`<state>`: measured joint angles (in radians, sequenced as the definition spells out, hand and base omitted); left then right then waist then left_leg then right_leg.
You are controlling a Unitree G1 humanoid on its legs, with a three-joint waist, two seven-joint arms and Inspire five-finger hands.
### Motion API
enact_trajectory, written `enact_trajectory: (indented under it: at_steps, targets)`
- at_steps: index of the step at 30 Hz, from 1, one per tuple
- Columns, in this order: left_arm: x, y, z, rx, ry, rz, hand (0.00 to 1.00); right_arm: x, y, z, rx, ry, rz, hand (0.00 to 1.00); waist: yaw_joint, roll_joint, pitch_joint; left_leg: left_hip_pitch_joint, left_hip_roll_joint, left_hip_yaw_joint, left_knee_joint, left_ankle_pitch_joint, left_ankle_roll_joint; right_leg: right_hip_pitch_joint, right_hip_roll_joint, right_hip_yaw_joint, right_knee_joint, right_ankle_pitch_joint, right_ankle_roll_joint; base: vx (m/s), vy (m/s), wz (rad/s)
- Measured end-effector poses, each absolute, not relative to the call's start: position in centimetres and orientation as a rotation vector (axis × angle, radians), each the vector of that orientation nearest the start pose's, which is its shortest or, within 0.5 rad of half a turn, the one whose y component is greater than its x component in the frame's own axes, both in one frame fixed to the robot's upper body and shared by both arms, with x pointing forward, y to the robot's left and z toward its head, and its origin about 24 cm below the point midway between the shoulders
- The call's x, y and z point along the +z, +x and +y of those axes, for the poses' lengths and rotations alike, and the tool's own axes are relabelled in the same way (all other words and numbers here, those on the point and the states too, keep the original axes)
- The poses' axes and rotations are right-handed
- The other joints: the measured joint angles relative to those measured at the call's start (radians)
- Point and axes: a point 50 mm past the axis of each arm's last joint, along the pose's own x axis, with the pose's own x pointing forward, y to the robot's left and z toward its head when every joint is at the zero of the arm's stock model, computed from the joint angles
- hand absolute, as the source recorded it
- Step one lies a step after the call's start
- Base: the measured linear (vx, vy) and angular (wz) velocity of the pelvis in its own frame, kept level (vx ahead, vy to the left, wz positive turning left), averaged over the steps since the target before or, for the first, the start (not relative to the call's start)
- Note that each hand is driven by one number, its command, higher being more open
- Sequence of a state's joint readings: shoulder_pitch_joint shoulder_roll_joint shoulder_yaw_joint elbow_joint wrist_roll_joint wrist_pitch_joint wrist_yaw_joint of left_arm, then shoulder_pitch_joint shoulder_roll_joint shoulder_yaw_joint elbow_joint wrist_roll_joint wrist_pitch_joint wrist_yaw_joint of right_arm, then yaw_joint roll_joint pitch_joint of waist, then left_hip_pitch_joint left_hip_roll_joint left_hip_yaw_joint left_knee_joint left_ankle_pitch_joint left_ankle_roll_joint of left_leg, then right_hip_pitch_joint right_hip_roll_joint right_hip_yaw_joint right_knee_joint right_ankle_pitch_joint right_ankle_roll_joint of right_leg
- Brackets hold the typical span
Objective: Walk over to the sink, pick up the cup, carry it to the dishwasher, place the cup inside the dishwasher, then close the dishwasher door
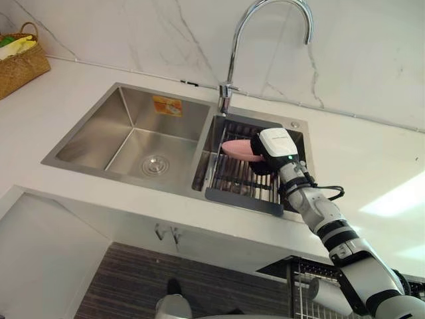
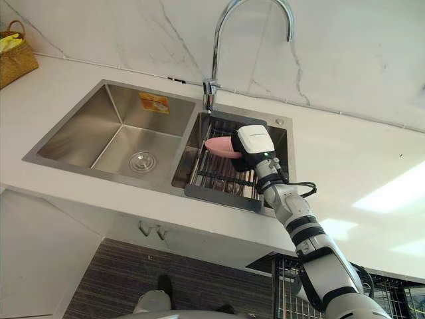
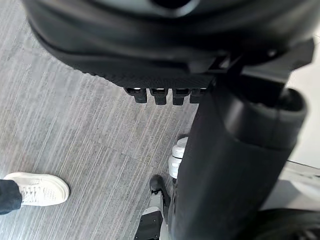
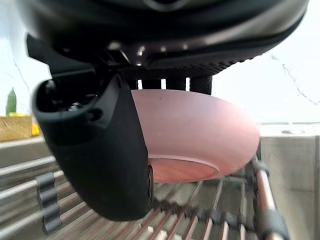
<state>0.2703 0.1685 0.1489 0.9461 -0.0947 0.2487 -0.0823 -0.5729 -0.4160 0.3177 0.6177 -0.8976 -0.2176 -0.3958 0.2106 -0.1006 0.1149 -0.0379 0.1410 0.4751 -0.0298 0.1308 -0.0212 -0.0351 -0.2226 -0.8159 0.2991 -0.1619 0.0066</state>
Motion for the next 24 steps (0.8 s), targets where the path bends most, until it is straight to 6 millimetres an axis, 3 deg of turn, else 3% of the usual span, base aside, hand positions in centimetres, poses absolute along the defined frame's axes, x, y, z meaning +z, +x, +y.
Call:
enact_trajectory:
  at_steps: [9, 14, 20, 23, 24]
  targets:
    - [-16.4, 1.7, 23.0, 0.258, -0.096, 1.403, 1.0, 10.0, 34.6, -15.6, 0.023, -1.339, -0.525, 0.0, 0.017, 0.001, 0.001, -0.005, 0.005, -0.001, 0.013, -0.005, 0.0, 0.0, 0.003, 0.0, -0.002, 0.0, -0.001, 0.0, 0.004, 0.0]
    - [-16.4, 1.8, 23.0, 0.257, -0.097, 1.402, 1.0, 11.6, 34.7, -15.4, -0.044, -1.313, -0.627, 0.0, 0.016, 0.004, 0.003, -0.004, 0.007, 0.0, 0.015, -0.007, 0.001, 0.002, 0.006, 0.001, -0.006, 0.001, -0.002, 0.0, 0.027, -0.01]
    - [-16.4, 1.5, 23.1, 0.26, -0.088, 1.409, 1.0, 17.3, 32.9, -13.6, -0.133, -1.193, -0.91, 0.0, -0.01, 0.005, 0.004, 0.009, 0.032, 0.057, 0.047, -0.025, -0.01, -0.009, 0.035, 0.058, -0.034, 0.021, -0.014, 0.01, 0.025, -0.3]
    - [-16.5, 1.2, 23.1, 0.265, -0.086, 1.423, 1.0, 19.8, 30.7, -15.3, -0.236, -1.083, -0.988, 0.0, -0.04, 0.005, 0.004, 0.02, 0.052, 0.115, 0.078, -0.049, -0.016, -0.018, 0.059, 0.117, -0.064, 0.045, -0.021, 0.0, 0.04, -0.61]
    - [-16.5, 1.1, 23.1, 0.267, -0.085, 1.431, 1.0, 20.3, 29.8, -16.8, -0.294, -1.053, -0.984, 0.0, -0.056, 0.004, 0.003, 0.024, 0.064, 0.14, 0.102, -0.066, -0.019, -0.018, 0.069, 0.14, -0.078, 0.056, -0.022, -0.01, 0.038, -0.54]
